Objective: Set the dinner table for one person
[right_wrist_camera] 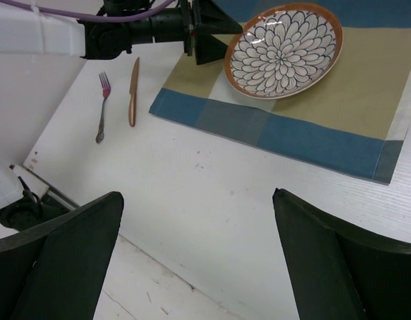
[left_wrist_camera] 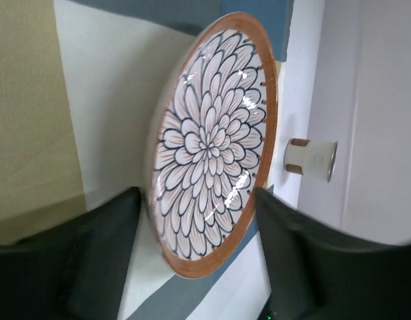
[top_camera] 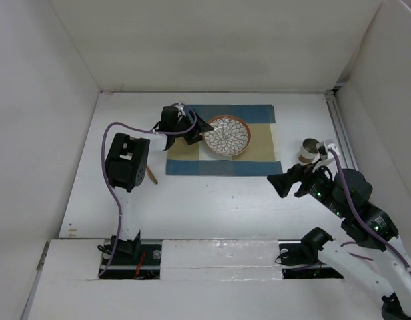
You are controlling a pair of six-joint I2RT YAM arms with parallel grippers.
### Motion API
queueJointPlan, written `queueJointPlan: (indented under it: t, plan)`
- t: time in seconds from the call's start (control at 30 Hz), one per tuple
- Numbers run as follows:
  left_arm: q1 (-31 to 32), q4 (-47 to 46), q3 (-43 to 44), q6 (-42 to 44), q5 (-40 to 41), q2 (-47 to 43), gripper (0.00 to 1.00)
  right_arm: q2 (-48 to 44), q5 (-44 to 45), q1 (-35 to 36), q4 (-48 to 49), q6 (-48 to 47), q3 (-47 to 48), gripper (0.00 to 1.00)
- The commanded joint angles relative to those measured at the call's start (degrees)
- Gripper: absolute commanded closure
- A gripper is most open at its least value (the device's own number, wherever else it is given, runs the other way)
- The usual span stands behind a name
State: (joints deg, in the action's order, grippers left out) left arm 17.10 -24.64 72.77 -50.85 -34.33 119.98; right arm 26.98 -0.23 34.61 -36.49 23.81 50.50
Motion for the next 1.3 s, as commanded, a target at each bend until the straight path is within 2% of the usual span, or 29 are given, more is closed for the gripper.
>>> queueJointPlan:
  t: [0.0, 0.07, 0.17, 0.3, 0.4, 0.43, 0.53, 0.57, 0.67, 0.8, 0.87, 0.97, 1.07, 1.13, 1.27]
  plan:
    - [0.04, -3.49, 1.14, -0.92, -0.3, -4.32, 0.32, -0.79, 1.63, 0.55, -0.16, -0.08, -0.23, 0.0]
    - [0.04, -2.87, 0.36, -0.92, 0.31, -6.33, 0.0, -0.79, 1.64, 0.55, -0.16, -0.08, -0.23, 0.0]
    - [0.04, -2.16, -1.75, -1.44, 3.12, -10.11, 0.0, -0.79, 4.44, 0.55, -0.16, -0.08, -0.75, 0.0]
    - [0.04, 4.41, -2.9, -0.84, 10.23, -15.73, 0.0, 3.32, 8.04, 0.55, 0.98, -0.08, -0.75, 0.0]
    - [1.25, 14.16, -0.89, 0.74, 19.97, -20.92, 0.0, 7.19, 15.41, -0.32, 0.98, 1.84, 0.12, 0.0]
    - [2.05, 21.15, 1.82, 2.67, 28.0, -22.15, 0.0, 10.6, 17.61, -1.38, 0.98, 1.85, 0.73, 0.0]
    - [6.87, 33.04, 8.33, 5.05, 41.4, -25.32, 0.0, 18.85, 19.31, -9.71, 3.0, 0.2, 4.06, 0.0]
    - [7.93, 40.22, 12.35, 5.06, 48.49, -25.33, 0.0, 20.98, 18.43, -12.35, 3.79, -0.34, 5.12, 0.0]
    - [8.65, 48.52, 14.68, 5.06, 54.78, -29.36, 0.0, 27.32, 11.84, -22.02, 5.11, -0.96, 9.79, 0.0]
    - [8.65, 53.37, 10.31, 3.13, 61.29, -39.45, 0.0, 34.52, 14.56, -31.78, 7.84, 1.23, 12.16, 0.0]
    - [8.65, 54.61, 7.92, 3.65, 61.31, -45.96, 0.0, 38.04, 11.76, -38.0, 7.84, 1.85, 13.04, 0.0]
    - [8.65, 55.84, 2.3, 5.4, 60.09, -52.37, 0.0, 43.14, 8.93, -43.47, 10.12, 2.46, 13.04, 0.0]
    - [8.65, 56.46, -3.41, 10.23, 58.24, -55.9, 0.0, 47.01, 8.32, -45.59, 11.35, 2.47, 13.04, 0.0]
    - [8.65, 57.68, -6.48, 12.26, 59.71, -56.44, 0.0, 49.73, 8.32, -46.99, 11.35, 3.08, 13.04, 0.0]
    - [8.65, 56.92, -9.47, 13.93, 57.45, -59.59, 0.0, 52.02, 8.84, -48.23, 14.68, 3.08, 11.82, 0.05]
